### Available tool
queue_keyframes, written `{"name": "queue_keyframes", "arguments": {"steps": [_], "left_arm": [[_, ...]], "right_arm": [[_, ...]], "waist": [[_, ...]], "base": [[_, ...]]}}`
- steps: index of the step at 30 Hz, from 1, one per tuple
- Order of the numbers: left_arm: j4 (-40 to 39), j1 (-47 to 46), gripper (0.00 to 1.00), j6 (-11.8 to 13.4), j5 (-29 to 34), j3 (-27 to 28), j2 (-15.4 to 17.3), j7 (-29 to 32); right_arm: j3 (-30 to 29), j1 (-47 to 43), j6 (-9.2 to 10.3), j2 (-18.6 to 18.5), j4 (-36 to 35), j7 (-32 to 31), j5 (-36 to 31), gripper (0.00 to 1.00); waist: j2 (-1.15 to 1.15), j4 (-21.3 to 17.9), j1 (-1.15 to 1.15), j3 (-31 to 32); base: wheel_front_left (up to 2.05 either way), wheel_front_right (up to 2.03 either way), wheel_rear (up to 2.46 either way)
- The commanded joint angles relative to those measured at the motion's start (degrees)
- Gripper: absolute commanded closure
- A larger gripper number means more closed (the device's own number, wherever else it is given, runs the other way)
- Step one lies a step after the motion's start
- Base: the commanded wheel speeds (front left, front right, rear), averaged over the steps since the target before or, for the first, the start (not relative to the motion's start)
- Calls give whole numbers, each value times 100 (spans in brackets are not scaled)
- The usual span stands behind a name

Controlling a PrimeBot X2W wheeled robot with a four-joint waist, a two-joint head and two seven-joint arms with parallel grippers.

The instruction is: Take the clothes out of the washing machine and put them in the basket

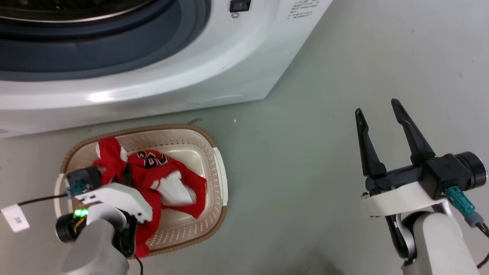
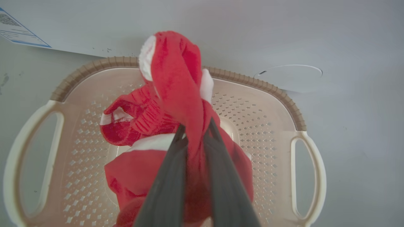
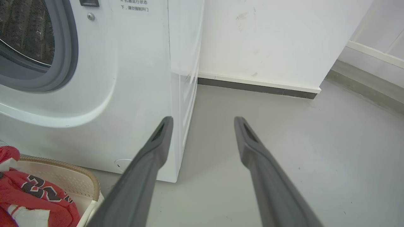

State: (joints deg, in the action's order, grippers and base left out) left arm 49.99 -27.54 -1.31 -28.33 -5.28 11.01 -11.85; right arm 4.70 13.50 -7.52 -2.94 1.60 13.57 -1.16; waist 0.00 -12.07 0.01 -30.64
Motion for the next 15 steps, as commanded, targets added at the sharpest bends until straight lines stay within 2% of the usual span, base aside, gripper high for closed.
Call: {"name": "queue_keyframes", "arguments": {"steps": [1, 7, 15], "left_arm": [[187, -236, 100, 4, -25, 72, 96, -88], [819, -683, 100, -50, -7, 116, 242, -215], [1741, -1004, 100, -61, -13, 79, 248, -272]], "right_arm": [[45, 163, 6, 12, -9, 49, 59, 0], [159, 355, 6, 12, 32, 115, 172, 0], [242, 496, 6, 12, 122, 163, 298, 0]], "waist": [[0, -190, -1, -423], [0, -353, -1, -803], [0, -465, -1, -1113]], "base": [[0, 0, 0], [0, 0, 0], [0, 0, 0]]}}
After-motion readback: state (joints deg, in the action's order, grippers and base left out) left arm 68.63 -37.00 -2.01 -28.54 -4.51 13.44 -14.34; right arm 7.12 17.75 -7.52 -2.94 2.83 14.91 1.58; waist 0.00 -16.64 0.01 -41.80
